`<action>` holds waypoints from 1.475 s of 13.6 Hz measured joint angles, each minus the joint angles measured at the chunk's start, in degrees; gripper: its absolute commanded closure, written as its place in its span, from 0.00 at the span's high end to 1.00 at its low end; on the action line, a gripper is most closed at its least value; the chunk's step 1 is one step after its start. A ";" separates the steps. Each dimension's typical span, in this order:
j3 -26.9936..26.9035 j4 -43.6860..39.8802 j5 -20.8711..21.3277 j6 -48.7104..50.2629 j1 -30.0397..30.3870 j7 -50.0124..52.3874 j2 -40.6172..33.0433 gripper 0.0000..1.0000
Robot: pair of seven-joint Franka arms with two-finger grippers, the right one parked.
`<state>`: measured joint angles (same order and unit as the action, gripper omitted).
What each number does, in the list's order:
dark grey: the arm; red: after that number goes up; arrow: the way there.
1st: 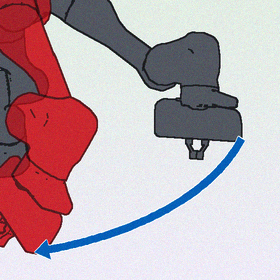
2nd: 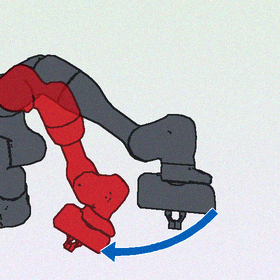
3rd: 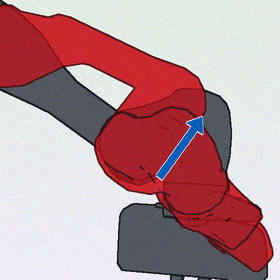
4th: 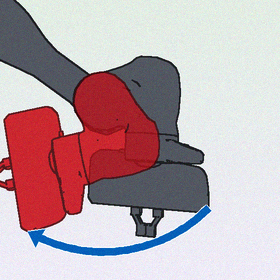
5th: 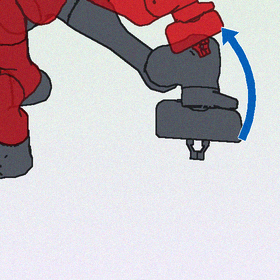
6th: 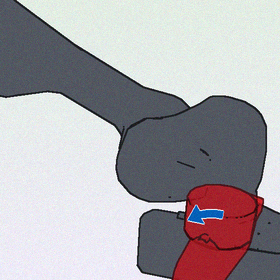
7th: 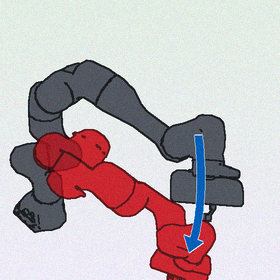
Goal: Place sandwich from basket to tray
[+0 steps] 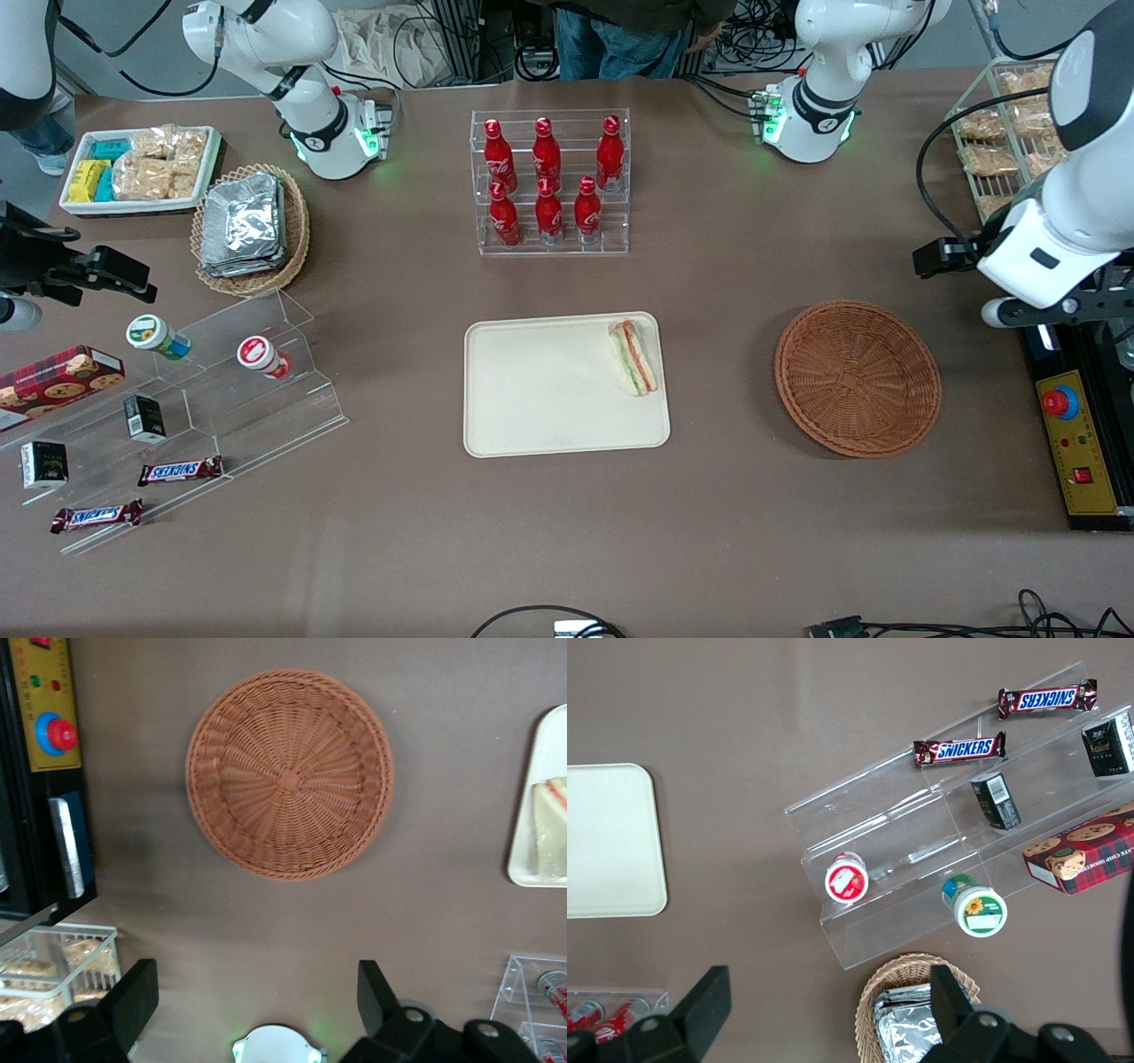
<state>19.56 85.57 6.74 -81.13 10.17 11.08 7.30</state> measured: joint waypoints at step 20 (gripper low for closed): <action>-16.08 6.70 -2.70 -2.50 -13.55 -1.65 -5.83 1.00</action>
